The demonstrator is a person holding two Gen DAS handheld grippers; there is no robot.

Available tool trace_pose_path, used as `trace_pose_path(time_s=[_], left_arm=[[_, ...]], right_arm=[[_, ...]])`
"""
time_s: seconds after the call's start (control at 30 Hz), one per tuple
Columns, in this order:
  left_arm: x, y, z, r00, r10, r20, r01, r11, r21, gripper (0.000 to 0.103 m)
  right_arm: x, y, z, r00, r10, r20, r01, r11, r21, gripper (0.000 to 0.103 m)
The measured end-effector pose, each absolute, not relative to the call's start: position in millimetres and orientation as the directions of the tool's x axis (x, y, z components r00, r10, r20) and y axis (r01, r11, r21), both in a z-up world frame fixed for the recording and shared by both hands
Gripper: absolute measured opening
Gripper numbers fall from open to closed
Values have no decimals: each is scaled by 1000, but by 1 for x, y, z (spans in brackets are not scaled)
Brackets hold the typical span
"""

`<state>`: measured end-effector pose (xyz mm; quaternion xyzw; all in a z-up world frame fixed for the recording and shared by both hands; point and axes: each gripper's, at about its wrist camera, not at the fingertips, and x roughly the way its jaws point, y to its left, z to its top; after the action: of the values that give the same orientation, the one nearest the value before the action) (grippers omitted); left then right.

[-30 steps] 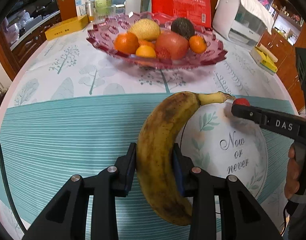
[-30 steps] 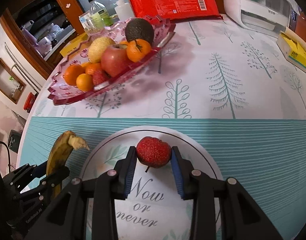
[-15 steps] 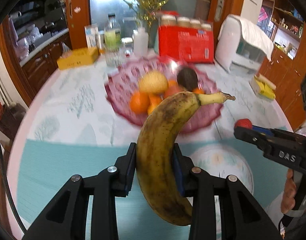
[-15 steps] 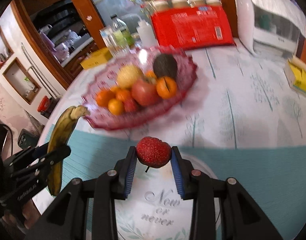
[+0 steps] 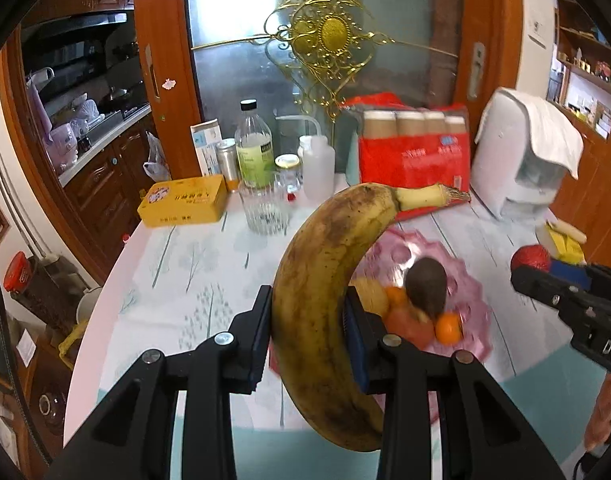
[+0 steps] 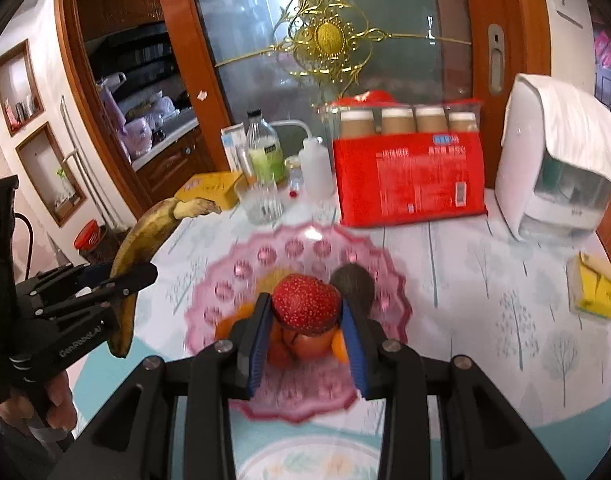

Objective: Organize fruits
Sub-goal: 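Lift the banana and strawberry and carry both over the pink bowl, then lower the banana and strawberry into the pink bowl and open both tools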

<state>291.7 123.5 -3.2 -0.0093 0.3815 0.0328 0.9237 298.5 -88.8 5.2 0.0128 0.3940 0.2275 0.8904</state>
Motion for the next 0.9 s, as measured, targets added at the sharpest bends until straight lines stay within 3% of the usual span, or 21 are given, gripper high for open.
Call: trace_pose_path(time_s=[0.17,0.43,0.77,0.83,0.9], left_arm=[[326,129,-21,686,48,-726,-71,997,0,32],[363,124,-92,585,48,-810,-52,998,22,32],[378,124,-125,531,67,-845,-46,998,50,35],[376,121,-124,538,87,-838,-48,996,73,39],[373,117,-119,550,97,-830,-43,995,87,64]], right_arm=[[327,-70,-19,561,401,-724,-372,904,212,35],[346,-47,-81,473,379,-796,-346,910,228,35],[351,-48,-102,473,316,-822,-342,926,159,35],[351,-47,-102,471,312,-825,-340,927,157,36],[351,-49,-100,473,325,-819,-337,925,173,38]])
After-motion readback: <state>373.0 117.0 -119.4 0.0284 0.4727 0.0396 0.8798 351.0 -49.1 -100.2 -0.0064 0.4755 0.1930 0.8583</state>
